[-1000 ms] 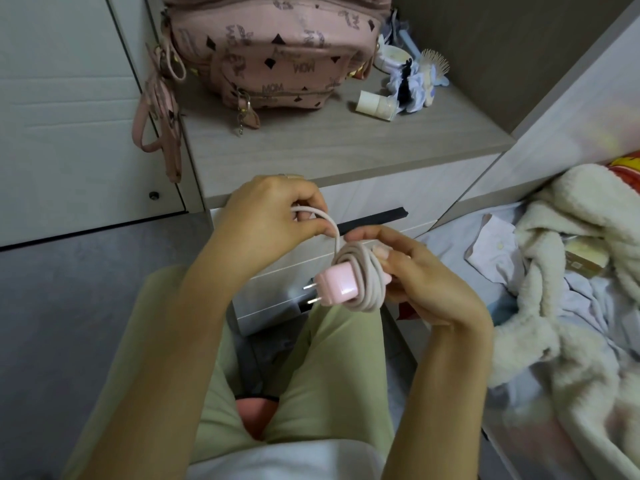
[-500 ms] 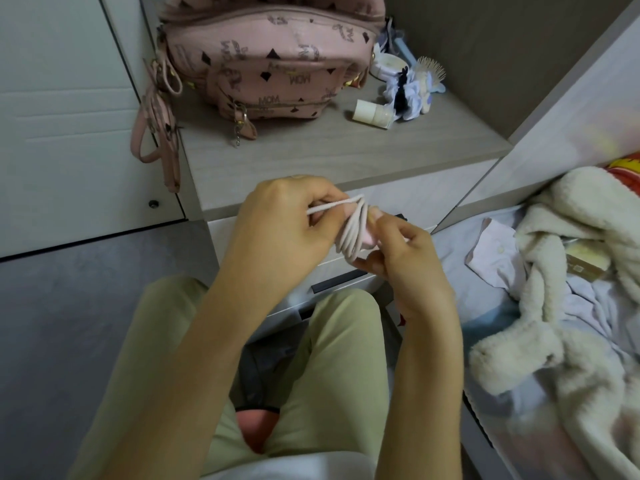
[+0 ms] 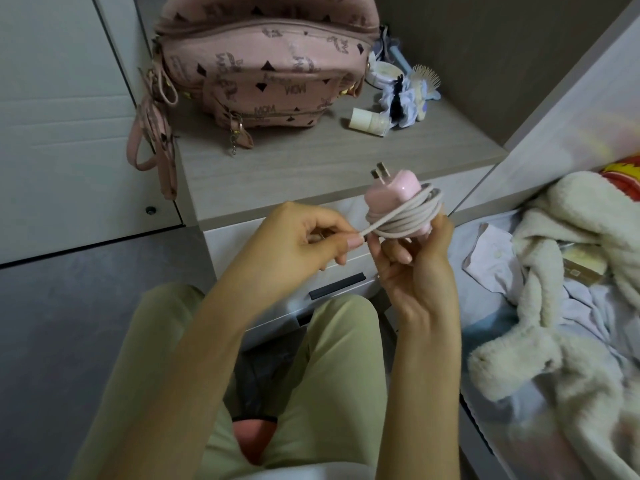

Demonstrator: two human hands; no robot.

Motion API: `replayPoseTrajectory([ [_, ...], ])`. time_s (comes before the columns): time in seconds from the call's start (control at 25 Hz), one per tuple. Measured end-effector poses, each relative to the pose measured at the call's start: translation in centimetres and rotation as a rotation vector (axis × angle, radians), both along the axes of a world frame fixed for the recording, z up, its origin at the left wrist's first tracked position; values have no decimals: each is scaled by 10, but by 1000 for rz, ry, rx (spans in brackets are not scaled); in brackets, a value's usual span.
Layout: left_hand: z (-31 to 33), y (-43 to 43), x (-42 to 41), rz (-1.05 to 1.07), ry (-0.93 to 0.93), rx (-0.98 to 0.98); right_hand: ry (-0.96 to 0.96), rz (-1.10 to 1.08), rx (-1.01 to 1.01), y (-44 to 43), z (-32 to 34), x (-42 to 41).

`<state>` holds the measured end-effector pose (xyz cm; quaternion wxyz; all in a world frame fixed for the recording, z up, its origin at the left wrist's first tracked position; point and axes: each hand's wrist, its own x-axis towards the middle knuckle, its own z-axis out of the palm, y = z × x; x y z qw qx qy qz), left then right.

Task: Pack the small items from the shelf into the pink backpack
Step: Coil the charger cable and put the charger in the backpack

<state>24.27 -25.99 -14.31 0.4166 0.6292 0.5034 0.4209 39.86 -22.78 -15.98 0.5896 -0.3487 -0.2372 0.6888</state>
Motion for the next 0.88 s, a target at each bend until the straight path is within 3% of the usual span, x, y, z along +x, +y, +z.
replayPoseTrajectory([
  [0.16,-10,6,-14,-119,-12,-100,73,126,-1,-2,1,2],
  [0.4,-11,5,-22,-31,243,-108,-275,391,115,-8,3,11],
  [0.52,-1,0,-24,37,266,-39,-510,545,238,-11,3,20],
  [0.88,11,-10,-20,80,298,153,-692,644,258,-17,6,30],
])
